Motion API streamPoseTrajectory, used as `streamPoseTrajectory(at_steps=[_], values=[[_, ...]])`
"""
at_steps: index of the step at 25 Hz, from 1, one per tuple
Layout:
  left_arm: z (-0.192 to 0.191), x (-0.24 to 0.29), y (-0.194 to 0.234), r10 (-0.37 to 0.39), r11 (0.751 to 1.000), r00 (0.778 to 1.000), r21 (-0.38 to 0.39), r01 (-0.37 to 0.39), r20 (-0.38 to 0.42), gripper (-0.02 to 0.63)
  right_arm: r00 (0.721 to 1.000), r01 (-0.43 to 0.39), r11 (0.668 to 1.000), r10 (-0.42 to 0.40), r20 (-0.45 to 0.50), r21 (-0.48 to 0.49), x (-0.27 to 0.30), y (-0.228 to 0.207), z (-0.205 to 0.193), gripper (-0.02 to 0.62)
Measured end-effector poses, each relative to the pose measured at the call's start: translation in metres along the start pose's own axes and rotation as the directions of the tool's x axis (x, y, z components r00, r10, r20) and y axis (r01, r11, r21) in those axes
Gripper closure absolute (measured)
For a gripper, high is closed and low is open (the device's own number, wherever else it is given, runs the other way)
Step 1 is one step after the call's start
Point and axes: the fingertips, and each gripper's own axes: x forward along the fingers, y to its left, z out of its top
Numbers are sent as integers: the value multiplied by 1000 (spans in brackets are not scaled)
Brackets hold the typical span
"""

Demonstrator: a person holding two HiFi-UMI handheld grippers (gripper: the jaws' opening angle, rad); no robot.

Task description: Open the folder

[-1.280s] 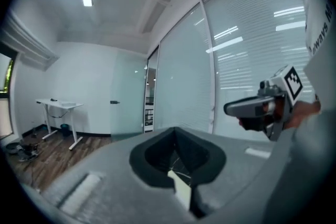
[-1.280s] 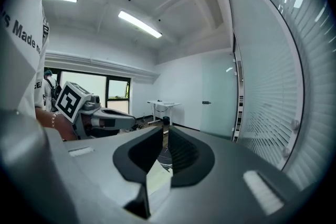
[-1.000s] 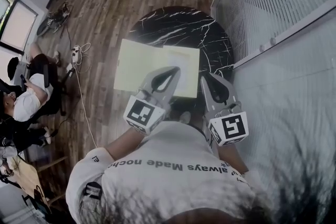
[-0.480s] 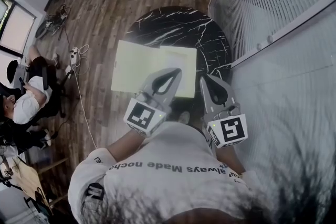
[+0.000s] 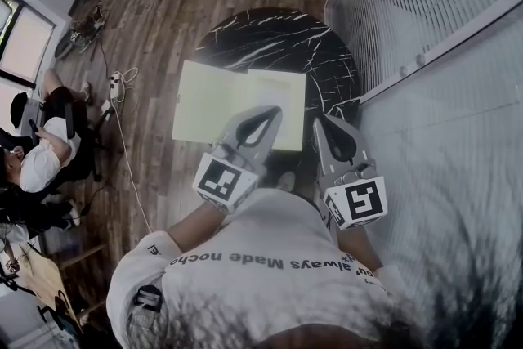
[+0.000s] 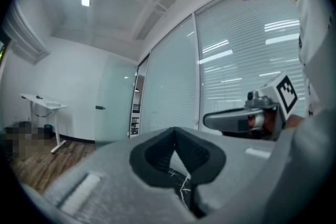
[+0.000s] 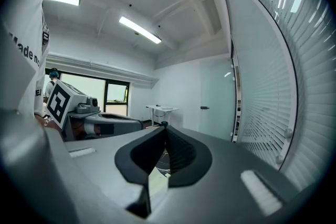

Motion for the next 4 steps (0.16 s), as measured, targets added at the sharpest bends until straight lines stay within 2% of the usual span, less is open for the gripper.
streamPoseTrajectory(at_steps=[4], values=[[-6,6,2,4,1000,1000,-4,-4,-11,603,1000,1,1000,-1,-1,3,3,-7,-6,591]])
